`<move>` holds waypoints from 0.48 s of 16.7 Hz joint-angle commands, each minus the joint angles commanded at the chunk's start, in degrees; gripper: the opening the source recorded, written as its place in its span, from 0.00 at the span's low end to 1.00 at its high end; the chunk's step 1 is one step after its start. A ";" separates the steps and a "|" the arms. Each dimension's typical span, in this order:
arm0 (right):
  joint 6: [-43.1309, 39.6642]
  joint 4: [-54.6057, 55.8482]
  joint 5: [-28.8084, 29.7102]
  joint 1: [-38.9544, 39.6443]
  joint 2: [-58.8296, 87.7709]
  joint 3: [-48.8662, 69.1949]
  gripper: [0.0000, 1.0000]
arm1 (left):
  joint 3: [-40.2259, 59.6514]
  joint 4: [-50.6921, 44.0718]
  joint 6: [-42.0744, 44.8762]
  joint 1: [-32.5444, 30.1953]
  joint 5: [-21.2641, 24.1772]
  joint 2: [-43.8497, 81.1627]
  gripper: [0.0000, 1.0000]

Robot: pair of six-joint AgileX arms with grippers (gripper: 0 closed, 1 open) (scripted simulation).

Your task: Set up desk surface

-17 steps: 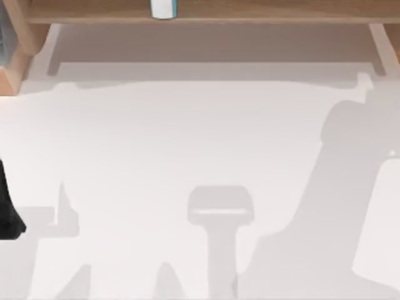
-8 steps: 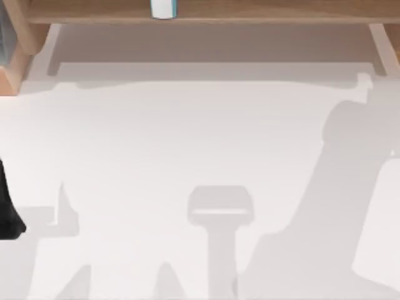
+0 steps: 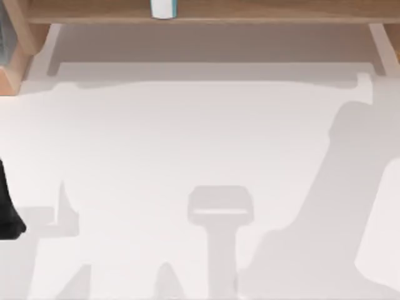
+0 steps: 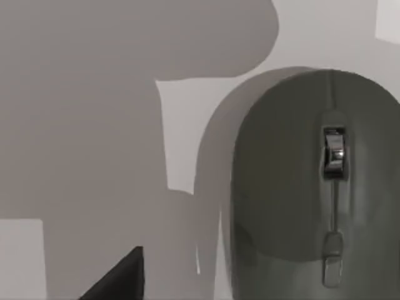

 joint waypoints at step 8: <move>0.17 2.19 -0.04 0.35 1.04 -1.18 1.00 | 0.00 0.00 0.00 0.00 0.00 0.00 1.00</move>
